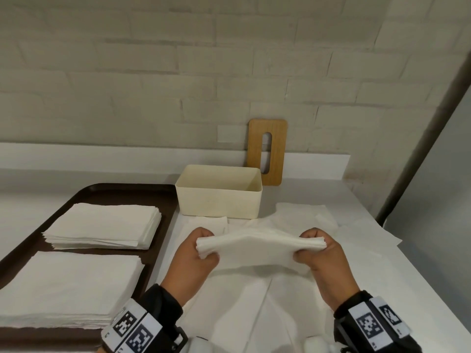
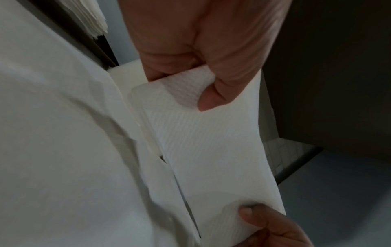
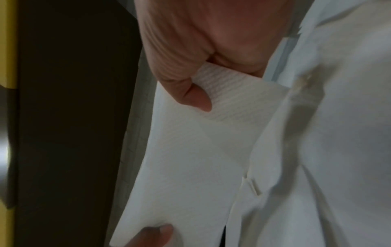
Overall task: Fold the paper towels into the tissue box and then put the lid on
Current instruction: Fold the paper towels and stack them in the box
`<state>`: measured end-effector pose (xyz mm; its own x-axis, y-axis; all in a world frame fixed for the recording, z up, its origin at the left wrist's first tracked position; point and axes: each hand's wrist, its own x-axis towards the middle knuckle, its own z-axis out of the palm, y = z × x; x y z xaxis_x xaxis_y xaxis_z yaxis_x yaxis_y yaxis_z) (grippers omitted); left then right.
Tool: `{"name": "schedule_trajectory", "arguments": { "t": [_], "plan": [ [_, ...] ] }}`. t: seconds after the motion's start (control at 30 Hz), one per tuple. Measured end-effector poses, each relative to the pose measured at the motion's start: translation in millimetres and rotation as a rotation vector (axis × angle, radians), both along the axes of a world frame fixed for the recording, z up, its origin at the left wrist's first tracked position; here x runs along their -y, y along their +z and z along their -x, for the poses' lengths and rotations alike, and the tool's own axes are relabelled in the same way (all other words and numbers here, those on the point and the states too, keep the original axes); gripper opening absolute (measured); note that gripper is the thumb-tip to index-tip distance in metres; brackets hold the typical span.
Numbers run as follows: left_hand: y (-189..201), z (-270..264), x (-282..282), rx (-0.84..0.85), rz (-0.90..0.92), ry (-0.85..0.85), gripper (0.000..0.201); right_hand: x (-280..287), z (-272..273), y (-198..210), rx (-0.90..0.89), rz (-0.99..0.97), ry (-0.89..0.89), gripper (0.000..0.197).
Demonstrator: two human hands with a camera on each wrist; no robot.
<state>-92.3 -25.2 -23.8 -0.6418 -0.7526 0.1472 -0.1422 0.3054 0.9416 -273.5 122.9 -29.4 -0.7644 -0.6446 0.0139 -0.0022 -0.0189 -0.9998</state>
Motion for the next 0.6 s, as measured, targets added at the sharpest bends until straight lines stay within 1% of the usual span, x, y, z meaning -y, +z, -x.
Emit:
{"name": "schedule_trajectory", "arguments": {
  "t": [0.07,0.13,0.2,0.33,0.4,0.47,0.5,0.53,0.57,0.6],
  "plan": [
    [-1,0,1,0.061,0.010,-0.003,0.031,1,-1,1,0.022,-0.025,0.030,0.027],
    [-7,0,1,0.144,-0.006,-0.005,0.032,2,-3,-5,0.051,-0.098,0.037,0.031],
    [-12,-2,1,0.190,-0.023,-0.008,0.031,3,-3,-12,0.071,-0.129,0.037,0.030],
    [-8,-1,3,0.117,-0.004,0.007,0.028,5,1,-5,0.057,-0.045,0.033,0.020],
    [-6,-1,6,0.096,-0.003,-0.001,0.028,5,2,0,0.062,-0.030,0.043,0.022],
    [-8,-2,7,0.126,0.000,-0.006,0.028,5,3,-2,0.053,-0.083,0.050,0.027],
    [-9,-3,7,0.140,0.012,-0.008,0.027,4,2,-4,0.011,-0.132,0.039,0.032],
    [-9,-4,6,0.144,0.032,-0.014,0.027,2,0,-4,-0.076,-0.178,0.001,0.040],
    [-6,-5,6,0.138,0.058,-0.026,0.027,1,-3,-1,-0.220,-0.204,-0.035,0.050],
    [0,-5,6,0.128,0.086,-0.047,0.026,-1,-7,8,-0.413,-0.206,-0.044,0.060]
  ]
}}
